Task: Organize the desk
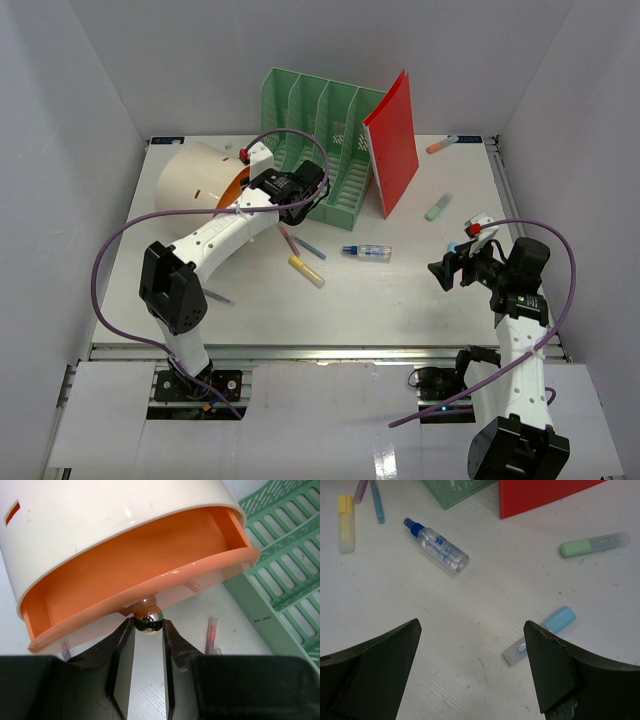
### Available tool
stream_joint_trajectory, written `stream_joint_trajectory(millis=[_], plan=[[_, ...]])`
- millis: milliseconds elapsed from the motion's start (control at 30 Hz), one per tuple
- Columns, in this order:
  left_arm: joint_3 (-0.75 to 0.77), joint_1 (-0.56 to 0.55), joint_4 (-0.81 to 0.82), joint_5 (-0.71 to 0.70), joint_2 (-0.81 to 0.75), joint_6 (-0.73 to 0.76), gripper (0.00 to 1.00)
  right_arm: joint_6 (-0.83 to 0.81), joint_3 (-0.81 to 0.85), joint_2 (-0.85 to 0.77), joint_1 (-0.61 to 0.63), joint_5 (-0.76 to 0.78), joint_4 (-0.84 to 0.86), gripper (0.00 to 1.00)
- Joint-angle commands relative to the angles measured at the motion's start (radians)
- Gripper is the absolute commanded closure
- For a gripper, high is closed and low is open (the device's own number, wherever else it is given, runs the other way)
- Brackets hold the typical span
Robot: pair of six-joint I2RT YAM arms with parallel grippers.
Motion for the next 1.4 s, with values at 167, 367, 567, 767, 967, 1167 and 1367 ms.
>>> stream_joint_trajectory(millis=[167, 367, 567, 767, 967, 1167, 1367], plan=[[0.021, -0.027, 0.004, 0.105, -0.080, 0.011, 0.90, 0.008, 0.021, -0.004, -0.002, -0.003, 0.036, 0.10], [0.055, -0.026, 0.048, 0.086, -0.118, 0.085, 0.90, 0.008, 0.021, -0.005, -0.002, -0.003, 0.036, 0.10], [0.064, -0.026, 0.054, 0.103, -0.123, 0.107, 0.91, 0.007, 0.021, -0.006, -0.002, -0.001, 0.036, 0.10], [0.021, -0.026, 0.090, 0.142, -0.142, 0.107, 0.92, 0.007, 0.021, -0.006, -0.002, -0.002, 0.036, 0.10], [-0.009, -0.026, 0.099, 0.152, -0.141, 0.103, 0.82, 0.007, 0.021, -0.005, -0.004, 0.000, 0.036, 0.10], [-0.014, -0.026, 0.096, 0.143, -0.151, 0.097, 0.67, 0.008, 0.020, -0.008, -0.004, 0.000, 0.036, 0.10], [0.000, -0.026, 0.162, 0.208, -0.177, 0.194, 0.47, 0.008, 0.021, -0.008, -0.004, -0.002, 0.036, 0.10]])
